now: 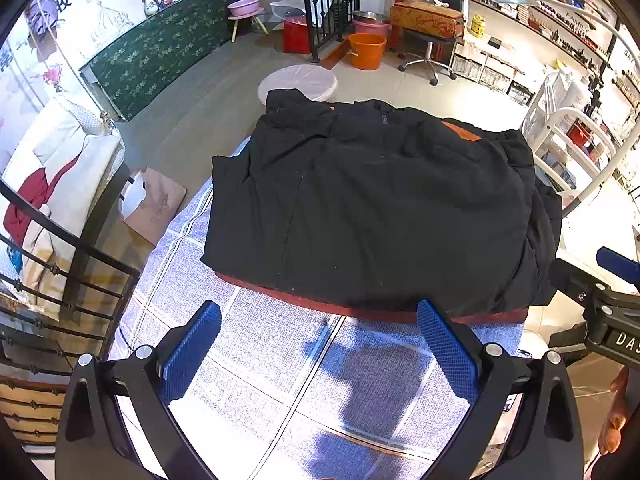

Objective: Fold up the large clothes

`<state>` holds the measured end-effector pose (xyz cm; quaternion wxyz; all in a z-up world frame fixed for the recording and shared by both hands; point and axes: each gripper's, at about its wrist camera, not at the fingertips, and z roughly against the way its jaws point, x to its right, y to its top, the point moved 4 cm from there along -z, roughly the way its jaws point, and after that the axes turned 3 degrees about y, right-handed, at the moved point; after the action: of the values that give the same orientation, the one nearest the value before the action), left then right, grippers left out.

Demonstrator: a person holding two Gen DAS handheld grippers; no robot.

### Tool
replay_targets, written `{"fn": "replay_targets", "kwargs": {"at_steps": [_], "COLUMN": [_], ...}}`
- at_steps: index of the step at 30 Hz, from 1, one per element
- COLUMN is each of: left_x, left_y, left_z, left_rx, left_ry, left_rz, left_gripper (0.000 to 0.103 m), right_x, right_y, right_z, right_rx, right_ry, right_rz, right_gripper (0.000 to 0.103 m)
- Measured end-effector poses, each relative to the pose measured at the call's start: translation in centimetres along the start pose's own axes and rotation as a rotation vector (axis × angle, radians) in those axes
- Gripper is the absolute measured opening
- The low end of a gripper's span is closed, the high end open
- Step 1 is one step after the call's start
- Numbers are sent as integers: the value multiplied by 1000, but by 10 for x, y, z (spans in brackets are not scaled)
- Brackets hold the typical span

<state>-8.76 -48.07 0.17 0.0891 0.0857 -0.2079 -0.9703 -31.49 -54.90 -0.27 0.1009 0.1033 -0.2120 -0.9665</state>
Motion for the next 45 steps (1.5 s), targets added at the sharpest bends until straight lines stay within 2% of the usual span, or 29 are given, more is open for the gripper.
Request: {"fn": "replay_targets", "kwargs": {"at_steps": [10,21,34,41,45], "left_x": [-4,-6,-8,-4,-5], "left_y": [7,8,9,11,12], "left_z": [0,-5,-13,-14,-13], "left_rx": [10,-20,-44,-36,-33], "left_ry": [23,-39,-49,-14,-20], "left_rz": [-4,28,39,3,8], "left_gripper": [97,97,97,97,97], "right_x": [-6,-12,-15,-16,-16], "right_y": [2,2,4,5,5], "right_z": [-5,-10,-17,-21,-21], "right_rx": [-17,-30,-46,-50,-50], "right_ry": [3,-2,-3,-4,-3], "right_rz": [6,11,14,17,15], "right_gripper": [97,97,97,97,97]}}
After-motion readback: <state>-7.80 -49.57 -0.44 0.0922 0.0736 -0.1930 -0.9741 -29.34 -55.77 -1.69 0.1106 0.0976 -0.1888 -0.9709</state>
